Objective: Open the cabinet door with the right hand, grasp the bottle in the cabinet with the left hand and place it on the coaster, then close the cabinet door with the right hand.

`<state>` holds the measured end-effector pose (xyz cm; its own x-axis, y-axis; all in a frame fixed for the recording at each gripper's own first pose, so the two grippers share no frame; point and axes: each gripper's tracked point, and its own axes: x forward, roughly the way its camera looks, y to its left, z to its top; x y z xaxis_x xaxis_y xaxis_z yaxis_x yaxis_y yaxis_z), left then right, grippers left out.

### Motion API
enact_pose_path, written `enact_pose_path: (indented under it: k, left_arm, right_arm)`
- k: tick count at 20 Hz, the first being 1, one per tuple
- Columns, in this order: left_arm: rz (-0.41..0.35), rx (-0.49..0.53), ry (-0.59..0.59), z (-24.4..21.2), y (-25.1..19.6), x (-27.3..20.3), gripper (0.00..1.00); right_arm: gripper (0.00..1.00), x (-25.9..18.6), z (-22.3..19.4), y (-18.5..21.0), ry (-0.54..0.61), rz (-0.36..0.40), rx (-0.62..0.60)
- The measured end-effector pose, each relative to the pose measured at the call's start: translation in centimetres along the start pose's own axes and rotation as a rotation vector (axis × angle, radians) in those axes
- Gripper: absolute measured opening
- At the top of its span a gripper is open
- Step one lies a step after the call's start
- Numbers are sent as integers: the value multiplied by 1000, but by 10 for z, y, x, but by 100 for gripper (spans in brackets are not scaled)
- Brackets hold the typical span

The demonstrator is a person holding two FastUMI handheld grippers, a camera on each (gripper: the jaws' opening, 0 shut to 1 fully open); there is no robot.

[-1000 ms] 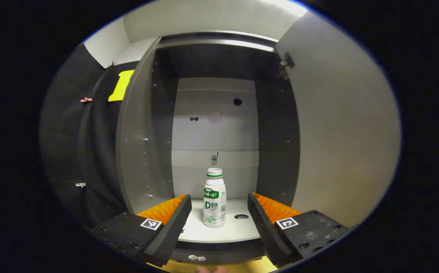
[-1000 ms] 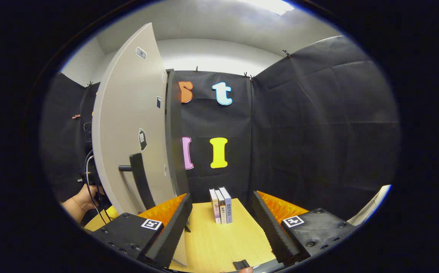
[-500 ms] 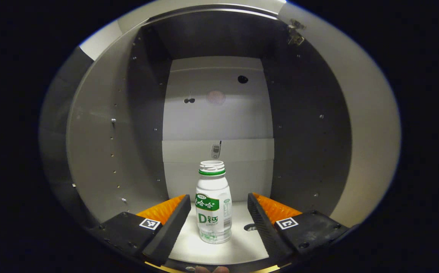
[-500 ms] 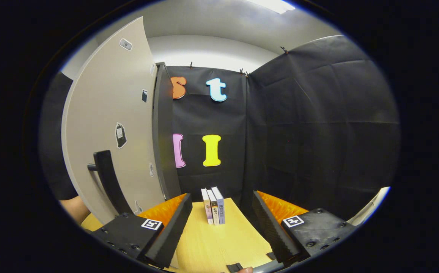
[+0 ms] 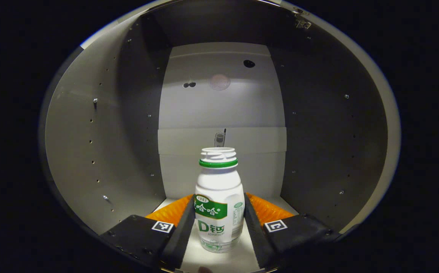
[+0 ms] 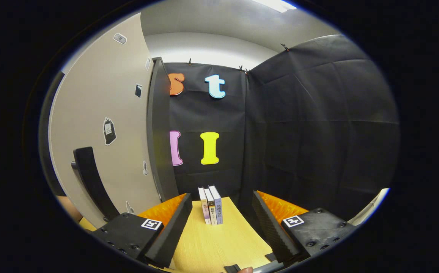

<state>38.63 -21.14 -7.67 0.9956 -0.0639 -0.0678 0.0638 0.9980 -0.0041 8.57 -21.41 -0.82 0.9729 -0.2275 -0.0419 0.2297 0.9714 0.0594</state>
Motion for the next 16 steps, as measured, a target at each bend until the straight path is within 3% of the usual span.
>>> enact_pose_path:
  k: [6,16]
  left_arm:
    - [-25,6,10,6,-2,-11,70]
    - [-33,5,-53,51,33,-109,70]
  right_arm:
    - [99,-2,2,-1,-6,-2,9]
    - [99,-24,7,13,-27,22,-1]
